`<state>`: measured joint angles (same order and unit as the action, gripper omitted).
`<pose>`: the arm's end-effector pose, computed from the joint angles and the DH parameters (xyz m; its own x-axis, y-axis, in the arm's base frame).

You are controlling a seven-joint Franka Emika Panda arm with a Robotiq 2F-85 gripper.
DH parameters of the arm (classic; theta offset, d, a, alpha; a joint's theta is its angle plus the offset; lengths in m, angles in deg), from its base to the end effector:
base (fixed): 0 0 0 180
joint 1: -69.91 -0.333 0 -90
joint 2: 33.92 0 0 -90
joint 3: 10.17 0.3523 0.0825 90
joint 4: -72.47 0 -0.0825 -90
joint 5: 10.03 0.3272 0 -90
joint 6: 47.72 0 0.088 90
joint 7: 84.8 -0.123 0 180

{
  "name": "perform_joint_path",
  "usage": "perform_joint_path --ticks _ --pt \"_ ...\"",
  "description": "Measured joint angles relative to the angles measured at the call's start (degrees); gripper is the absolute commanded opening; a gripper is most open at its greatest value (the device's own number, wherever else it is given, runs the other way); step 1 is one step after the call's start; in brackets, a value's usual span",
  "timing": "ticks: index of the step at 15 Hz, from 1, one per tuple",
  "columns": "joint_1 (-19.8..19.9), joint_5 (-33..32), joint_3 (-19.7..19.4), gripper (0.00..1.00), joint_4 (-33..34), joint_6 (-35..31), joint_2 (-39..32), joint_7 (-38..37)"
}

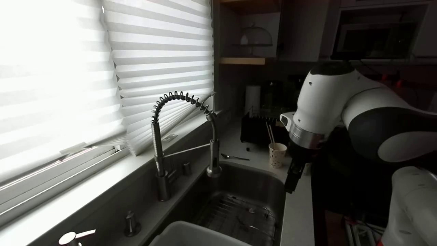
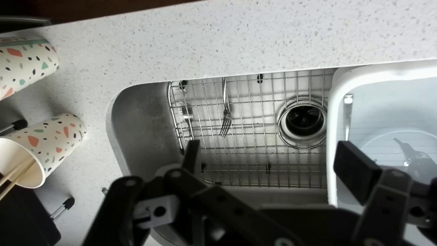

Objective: Pick up the styrofoam cup with straws and stack it in the empty styrofoam cup, remove the straws styrofoam cup and place it in the dishes drying rack

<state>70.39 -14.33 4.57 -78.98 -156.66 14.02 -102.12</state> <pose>0.2256 0.0664 0.5142 0.9854 -0.0890 0.1452 -0.1207 -0.9664 0.2267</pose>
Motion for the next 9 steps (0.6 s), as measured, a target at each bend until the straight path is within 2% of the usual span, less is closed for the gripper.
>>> perform_joint_path --ticks 3,6,9 --pt "2.92 -3.10 -3.03 1.00 -0.85 0.00 -0.03 -0.24" --pt "5.88 -6.06 -8.43 1.00 -2.38 -0.23 0.00 1.23" --pt "8.03 -6.53 -14.85 1.00 -3.93 -3.20 0.06 6.09"
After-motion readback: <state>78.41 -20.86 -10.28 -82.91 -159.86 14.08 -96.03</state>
